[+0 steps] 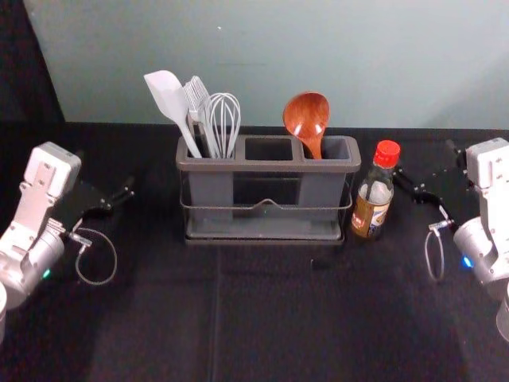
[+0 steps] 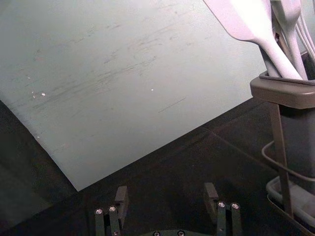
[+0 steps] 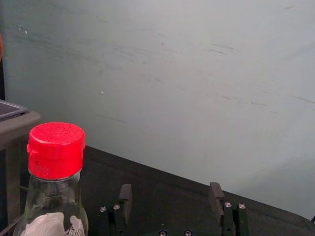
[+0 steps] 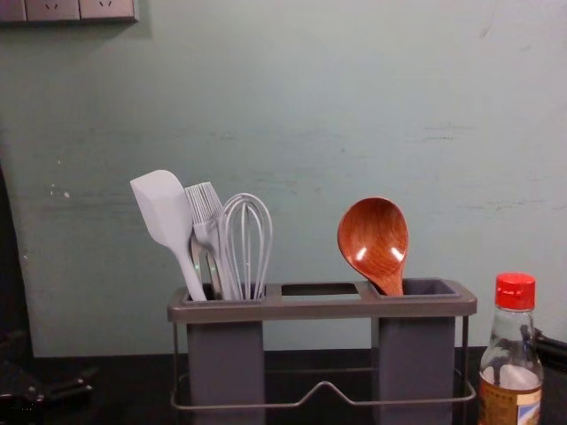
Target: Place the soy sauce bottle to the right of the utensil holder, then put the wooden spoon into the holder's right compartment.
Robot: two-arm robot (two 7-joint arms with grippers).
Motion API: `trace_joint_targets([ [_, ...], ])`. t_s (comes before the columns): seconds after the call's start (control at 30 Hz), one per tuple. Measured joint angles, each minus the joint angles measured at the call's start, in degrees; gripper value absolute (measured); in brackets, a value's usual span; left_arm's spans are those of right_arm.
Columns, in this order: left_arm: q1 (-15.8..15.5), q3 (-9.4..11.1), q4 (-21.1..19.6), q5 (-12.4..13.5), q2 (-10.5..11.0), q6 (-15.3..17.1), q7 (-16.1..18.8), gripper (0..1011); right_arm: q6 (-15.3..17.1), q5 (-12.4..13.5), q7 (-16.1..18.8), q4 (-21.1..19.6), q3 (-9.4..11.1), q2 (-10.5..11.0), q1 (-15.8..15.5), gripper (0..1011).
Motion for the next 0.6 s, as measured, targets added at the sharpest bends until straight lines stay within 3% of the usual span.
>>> trace_joint_targets([
  [0.6, 0.00, 0.00, 0.00, 0.00, 0.00, 0.00, 0.00, 1005, 0.03, 0.14, 0.01, -0.05, -0.11, 0.15, -0.03, 1002],
])
